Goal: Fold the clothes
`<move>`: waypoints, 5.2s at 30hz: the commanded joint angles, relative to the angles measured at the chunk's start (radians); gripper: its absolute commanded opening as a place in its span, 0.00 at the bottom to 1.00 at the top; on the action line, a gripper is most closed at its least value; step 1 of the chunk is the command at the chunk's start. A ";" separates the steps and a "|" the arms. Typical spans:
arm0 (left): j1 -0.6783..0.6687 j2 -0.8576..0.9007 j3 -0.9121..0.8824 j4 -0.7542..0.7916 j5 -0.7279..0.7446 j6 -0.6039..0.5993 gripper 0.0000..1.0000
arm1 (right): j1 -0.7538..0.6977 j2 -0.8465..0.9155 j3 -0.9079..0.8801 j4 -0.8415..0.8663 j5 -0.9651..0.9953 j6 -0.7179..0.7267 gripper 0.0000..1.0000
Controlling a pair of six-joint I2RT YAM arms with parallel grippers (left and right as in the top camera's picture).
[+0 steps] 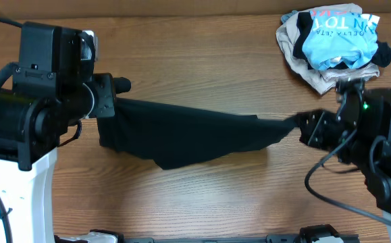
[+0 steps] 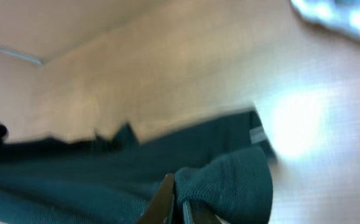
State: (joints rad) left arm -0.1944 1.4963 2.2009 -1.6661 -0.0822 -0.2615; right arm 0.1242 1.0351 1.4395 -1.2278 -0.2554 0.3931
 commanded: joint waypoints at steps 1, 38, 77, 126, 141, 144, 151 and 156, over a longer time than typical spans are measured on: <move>0.011 0.010 -0.002 0.089 -0.194 -0.060 0.04 | -0.006 0.047 0.001 0.136 0.061 -0.054 0.05; 0.007 0.148 0.008 0.591 -0.009 0.057 0.04 | -0.008 0.383 0.132 0.174 -0.067 -0.136 0.27; -0.223 0.119 0.008 0.443 -0.114 0.169 0.04 | 0.123 0.859 0.124 0.134 -0.323 -0.098 0.69; -0.106 0.119 0.008 0.406 -0.161 0.153 0.04 | 0.365 0.925 -0.261 0.806 -0.208 0.290 0.59; -0.106 0.119 0.008 0.402 -0.161 0.153 0.04 | 0.397 0.989 -0.261 0.929 -0.323 0.370 0.36; -0.106 0.119 0.008 0.402 -0.161 0.153 0.04 | 0.397 0.989 -0.261 0.929 -0.323 0.370 0.12; -0.106 0.119 0.008 0.408 -0.163 0.153 0.04 | 0.345 0.944 -0.260 0.931 -0.322 0.308 0.04; -0.106 0.117 0.008 0.421 -0.200 0.153 0.04 | 0.232 0.786 -0.246 0.857 -0.291 0.214 0.04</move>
State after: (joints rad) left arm -0.3050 1.6455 2.1983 -1.2629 -0.2260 -0.1043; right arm 0.4389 1.9762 1.1816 -0.3401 -0.5697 0.6971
